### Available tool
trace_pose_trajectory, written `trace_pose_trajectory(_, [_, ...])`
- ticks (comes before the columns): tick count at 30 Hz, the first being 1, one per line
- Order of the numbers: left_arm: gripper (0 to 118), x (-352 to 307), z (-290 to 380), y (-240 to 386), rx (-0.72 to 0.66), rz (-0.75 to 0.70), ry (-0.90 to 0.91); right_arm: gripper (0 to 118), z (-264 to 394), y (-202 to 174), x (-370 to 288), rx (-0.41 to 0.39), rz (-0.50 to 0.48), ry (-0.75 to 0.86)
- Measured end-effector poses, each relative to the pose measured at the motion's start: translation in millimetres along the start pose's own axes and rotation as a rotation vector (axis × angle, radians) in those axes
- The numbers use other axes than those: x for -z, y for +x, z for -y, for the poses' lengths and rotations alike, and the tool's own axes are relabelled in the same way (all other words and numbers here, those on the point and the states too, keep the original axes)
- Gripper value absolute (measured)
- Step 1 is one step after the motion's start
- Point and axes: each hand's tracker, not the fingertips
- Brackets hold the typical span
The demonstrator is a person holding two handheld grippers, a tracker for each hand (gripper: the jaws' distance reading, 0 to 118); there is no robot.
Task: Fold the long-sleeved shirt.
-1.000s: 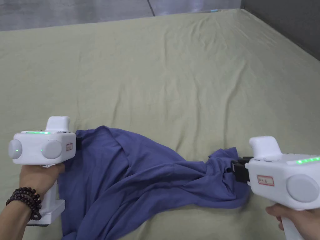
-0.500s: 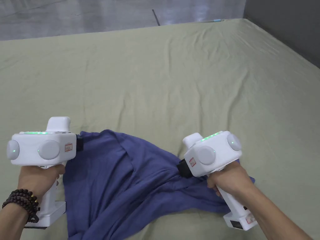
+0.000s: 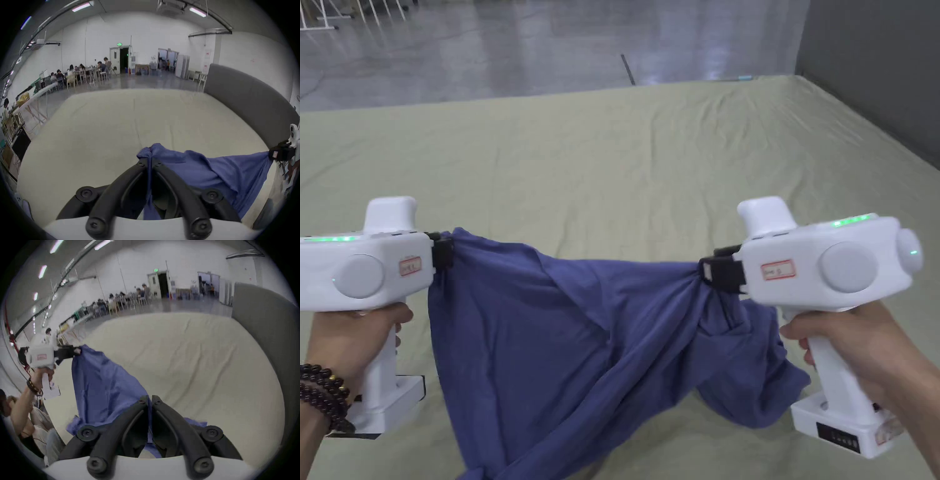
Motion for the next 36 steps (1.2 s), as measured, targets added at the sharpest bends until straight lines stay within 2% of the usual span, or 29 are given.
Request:
trace_pose_trajectory(6, [0,-64,-58,-17,-0.069,0.042,0.221,4,-63,7,-55,0.008,0.001,0.167])
trace_pose_trajectory(14, [0,-120,-176,-3,-0.015,0.013,0.439,4,-181,-15,-68,-0.073,0.030,0.299])
trace_pose_trajectory(20, [0,-129,-268,0,0.023,-0.052,0.526,4,-307,-24,-62,-0.146,0.121,0.411])
trace_pose_trajectory(23, [0,-121,-304,-2,0.023,-0.093,0.543,4,-360,-28,-55,-0.163,0.162,0.445])
trace_pose_trajectory(25, [0,-112,-321,-5,0.012,-0.106,0.547,4,-386,-31,-51,-0.140,0.212,0.467])
trace_pose_trajectory(28, [0,-94,-330,-9,-0.016,-0.110,0.547,4,-404,-24,-42,-0.085,0.188,0.487])
trace_pose_trajectory(30, [0,-78,-329,-11,-0.023,-0.086,0.521,4,-403,-20,-28,-0.089,0.202,0.471])
trace_pose_trajectory(32, [0,-59,-321,-10,0.005,-0.102,0.502,4,-394,-12,-9,-0.097,0.230,0.448])
trace_pose_trajectory(34, [0,-33,-306,-11,0.011,-0.111,0.470,4,-378,2,19,-0.037,0.218,0.410])
trace_pose_trajectory(36, [0,-5,-287,-14,-0.009,-0.104,0.422,4,-355,15,55,-0.021,0.207,0.338])
